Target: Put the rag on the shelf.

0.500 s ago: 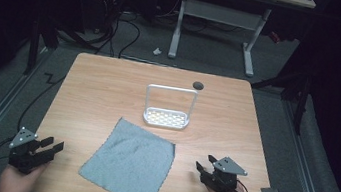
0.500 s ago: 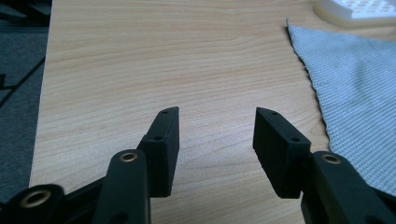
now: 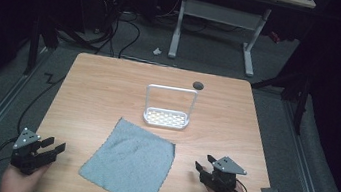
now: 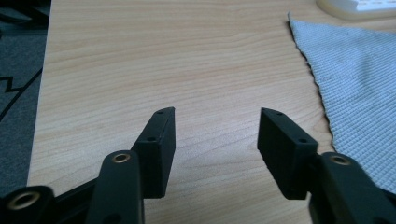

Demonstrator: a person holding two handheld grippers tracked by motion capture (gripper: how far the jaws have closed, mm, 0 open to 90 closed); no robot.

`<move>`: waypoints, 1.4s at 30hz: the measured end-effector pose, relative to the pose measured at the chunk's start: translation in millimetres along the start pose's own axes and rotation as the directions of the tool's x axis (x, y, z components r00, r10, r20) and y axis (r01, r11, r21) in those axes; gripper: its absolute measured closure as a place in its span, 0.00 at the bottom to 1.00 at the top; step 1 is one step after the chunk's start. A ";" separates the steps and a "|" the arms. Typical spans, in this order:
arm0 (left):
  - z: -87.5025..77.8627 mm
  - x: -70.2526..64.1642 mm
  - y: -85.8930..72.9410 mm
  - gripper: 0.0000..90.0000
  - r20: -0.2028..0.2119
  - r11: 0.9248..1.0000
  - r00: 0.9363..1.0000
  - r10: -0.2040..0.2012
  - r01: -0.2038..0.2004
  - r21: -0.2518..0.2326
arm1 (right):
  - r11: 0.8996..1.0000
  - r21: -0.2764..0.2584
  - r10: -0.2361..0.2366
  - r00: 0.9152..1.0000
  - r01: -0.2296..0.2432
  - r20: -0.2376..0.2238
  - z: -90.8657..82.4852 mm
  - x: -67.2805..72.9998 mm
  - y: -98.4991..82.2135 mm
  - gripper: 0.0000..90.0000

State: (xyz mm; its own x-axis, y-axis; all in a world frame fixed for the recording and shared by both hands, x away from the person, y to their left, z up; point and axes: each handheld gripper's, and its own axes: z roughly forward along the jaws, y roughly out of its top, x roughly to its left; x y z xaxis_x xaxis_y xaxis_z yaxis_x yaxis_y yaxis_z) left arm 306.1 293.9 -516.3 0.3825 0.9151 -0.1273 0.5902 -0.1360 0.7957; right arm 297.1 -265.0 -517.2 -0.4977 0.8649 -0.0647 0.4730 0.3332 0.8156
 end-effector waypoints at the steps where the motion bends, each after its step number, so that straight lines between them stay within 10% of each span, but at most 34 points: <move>1: 0.9 -0.6 -0.5 0.50 -0.001 1.000 1.000 0.001 -0.001 0.005 | 1.000 0.000 0.000 1.000 0.000 0.000 0.0 0.0 0.0 0.53; 15: 3.7 -36.4 5.8 0.62 0.047 0.995 0.994 0.097 -0.096 -0.024 | 0.999 -0.008 -0.039 0.997 0.039 -0.070 11.2 19.0 10.9 0.64; 23: 14.1 -69.5 11.2 0.84 0.130 0.989 0.981 0.148 -0.149 -0.001 | 0.995 0.007 -0.102 0.985 0.104 -0.137 19.4 45.6 21.9 0.96; 25: 14.9 -79.8 13.0 0.99 0.129 0.982 0.973 0.189 -0.191 0.000 | 0.989 0.015 -0.140 0.974 0.145 -0.177 22.5 57.6 25.6 1.00; 34: 31.0 -93.3 7.2 1.00 0.196 0.959 0.949 0.245 -0.268 0.097 | 0.956 0.077 -0.253 0.929 0.283 -0.270 34.2 88.0 24.7 1.00; 42: 37.7 -92.1 1.3 1.00 0.221 0.948 0.943 0.249 -0.285 0.144 | 0.947 0.100 -0.265 0.920 0.304 -0.289 37.0 92.0 22.5 1.00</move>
State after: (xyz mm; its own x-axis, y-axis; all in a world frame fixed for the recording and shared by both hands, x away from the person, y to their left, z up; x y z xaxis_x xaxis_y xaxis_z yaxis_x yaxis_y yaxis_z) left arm 298.5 195.2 -525.9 0.6650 0.7450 -0.0526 0.5532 -0.4440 0.7049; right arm 288.9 -164.0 -526.0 -0.7932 0.5991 -0.1095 0.3695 0.6163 0.6954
